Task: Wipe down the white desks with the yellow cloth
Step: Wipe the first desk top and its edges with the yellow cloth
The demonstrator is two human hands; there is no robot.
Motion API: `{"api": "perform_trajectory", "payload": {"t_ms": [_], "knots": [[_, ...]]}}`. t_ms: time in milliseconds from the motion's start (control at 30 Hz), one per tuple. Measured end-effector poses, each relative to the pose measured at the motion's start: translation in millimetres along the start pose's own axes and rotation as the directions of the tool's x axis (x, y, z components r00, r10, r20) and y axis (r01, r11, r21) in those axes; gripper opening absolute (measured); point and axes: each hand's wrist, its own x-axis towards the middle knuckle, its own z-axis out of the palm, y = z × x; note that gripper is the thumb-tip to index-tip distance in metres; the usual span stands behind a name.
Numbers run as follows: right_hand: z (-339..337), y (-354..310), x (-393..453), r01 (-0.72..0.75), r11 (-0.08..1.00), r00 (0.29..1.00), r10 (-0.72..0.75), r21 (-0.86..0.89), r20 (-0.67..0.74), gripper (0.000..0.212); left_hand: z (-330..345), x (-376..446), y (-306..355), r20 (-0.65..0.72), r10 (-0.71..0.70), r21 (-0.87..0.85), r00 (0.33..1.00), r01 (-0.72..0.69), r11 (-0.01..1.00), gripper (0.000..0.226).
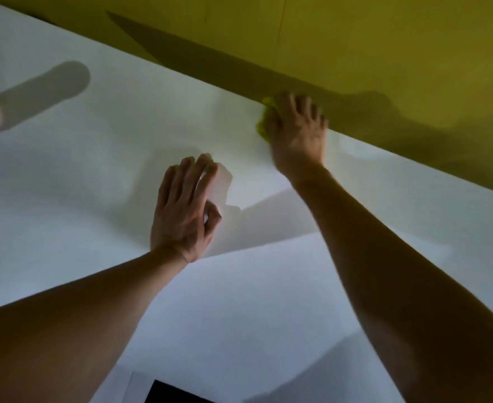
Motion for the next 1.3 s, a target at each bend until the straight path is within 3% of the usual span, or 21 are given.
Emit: {"api": "perform_trajectory", "payload": {"t_ms": [100,200,300,467,567,667,867,967,1100,1300], "knots": [[-33,78,-31,-0.065,0.997,0.998,0.064,-0.029,-0.024,0.047,0,0,-1,0.002,0.003,0.005,1.0,-0.003,1.0,0.072],[-47,107,-43,-0.109,0.994,0.993,0.108,-0.024,-0.039,0.045,1,0,-2,-0.017,0.005,0.0,1.0,-0.005,1.0,0.072],[-32,76,-33,-0.135,0.99,0.989,0.133,-0.032,-0.061,0.05,0,-1,-2,-0.024,-0.002,-0.004,1.0,0.002,1.0,0.072],[11,-39,11,0.027,0.999,1.0,-0.027,0.02,-0.007,0.045,-1,-1,-2,-0.023,-0.005,-0.009,1.0,0.005,1.0,0.074],[18,-67,23,0.091,0.995,0.996,-0.09,0.042,-0.022,0.042,0,-1,-1,-0.026,-0.008,-0.01,1.0,0.008,1.0,0.073],[11,-35,10,0.103,0.993,0.995,-0.102,0.054,-0.018,0.044,0,-2,-2,-0.036,0.002,-0.009,0.999,-0.002,1.0,0.072],[-44,95,-45,-0.107,0.994,0.991,0.106,-0.015,-0.078,0.044,2,-1,-1,-0.03,0.005,0.002,1.0,-0.005,1.0,0.07],[-50,114,-53,-0.156,0.988,0.983,0.154,-0.014,-0.101,0.044,0,-2,0,-0.026,-0.009,0.0,1.0,0.009,1.0,0.071],[-31,69,-36,-0.246,0.968,0.966,0.24,-0.043,-0.098,0.058,2,-2,-1,-0.008,0.006,0.006,1.0,-0.006,1.0,0.072],[4,-38,3,-0.09,0.995,0.995,0.091,0.03,-0.037,0.04,2,-1,-2,-0.037,0.008,0.017,0.999,-0.007,1.0,0.071]]}}
